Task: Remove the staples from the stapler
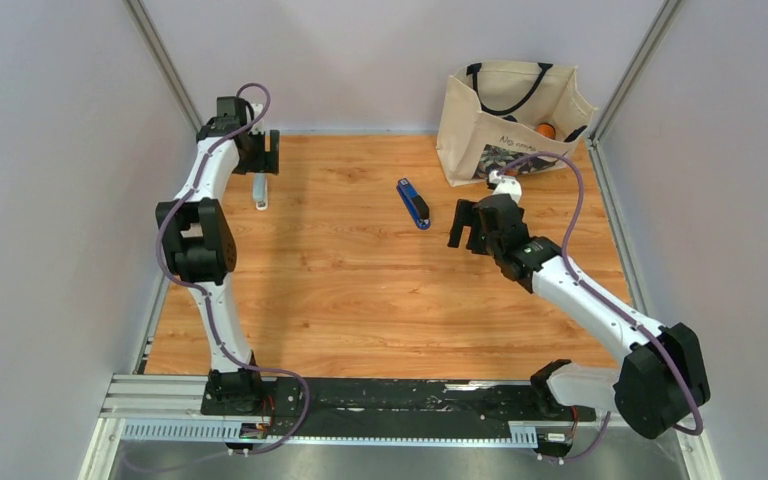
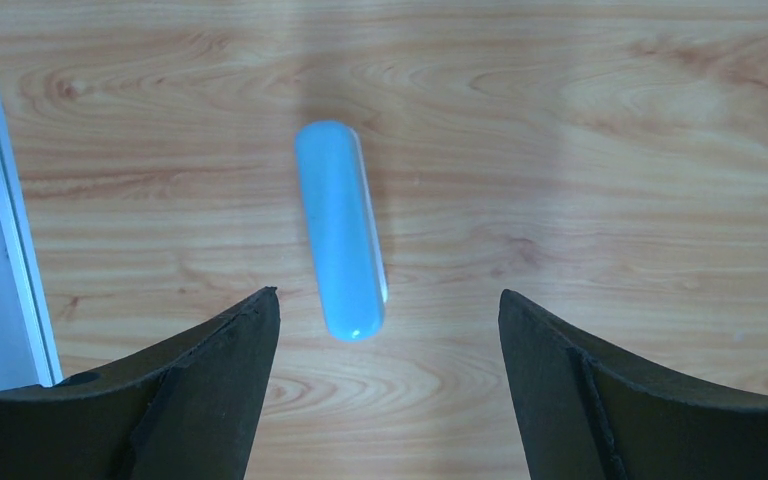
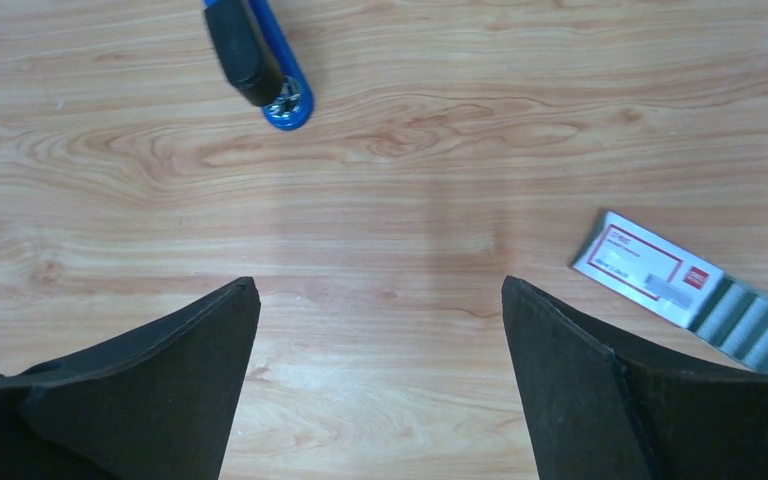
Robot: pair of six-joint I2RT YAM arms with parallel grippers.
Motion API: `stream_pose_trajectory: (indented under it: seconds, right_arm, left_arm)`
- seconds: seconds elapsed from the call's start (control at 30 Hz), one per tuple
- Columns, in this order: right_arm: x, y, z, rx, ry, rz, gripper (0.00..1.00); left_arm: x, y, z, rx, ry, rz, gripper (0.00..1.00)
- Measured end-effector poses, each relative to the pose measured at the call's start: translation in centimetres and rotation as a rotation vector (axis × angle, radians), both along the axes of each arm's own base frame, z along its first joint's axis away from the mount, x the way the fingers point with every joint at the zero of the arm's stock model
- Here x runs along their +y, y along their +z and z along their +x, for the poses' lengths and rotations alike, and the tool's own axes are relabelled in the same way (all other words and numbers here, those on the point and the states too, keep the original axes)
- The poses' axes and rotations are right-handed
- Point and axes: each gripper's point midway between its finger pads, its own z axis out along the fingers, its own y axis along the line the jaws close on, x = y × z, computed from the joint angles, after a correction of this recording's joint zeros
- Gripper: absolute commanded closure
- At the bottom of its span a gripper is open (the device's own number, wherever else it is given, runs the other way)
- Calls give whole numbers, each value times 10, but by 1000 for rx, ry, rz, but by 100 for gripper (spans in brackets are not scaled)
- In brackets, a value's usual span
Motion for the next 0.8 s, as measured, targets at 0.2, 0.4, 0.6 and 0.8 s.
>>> stream_pose_trajectory:
  seconds: [0.2, 0.4, 0.6, 0.8]
  right_arm:
    - [25, 3, -3, -30, 60, 4, 9]
    - [31, -1, -4, -25, 72, -4, 10]
    - [33, 2, -2, -40, 72, 4, 11]
    - [32, 6, -2, -51, 71, 10, 12]
  left_arm:
    - [15, -38, -2, 84, 99, 43, 15]
    - [20, -60, -6, 136, 136, 59, 28]
    - [24, -58, -2, 129, 151, 76, 28]
    - [24, -61, 1, 129, 153, 79, 30]
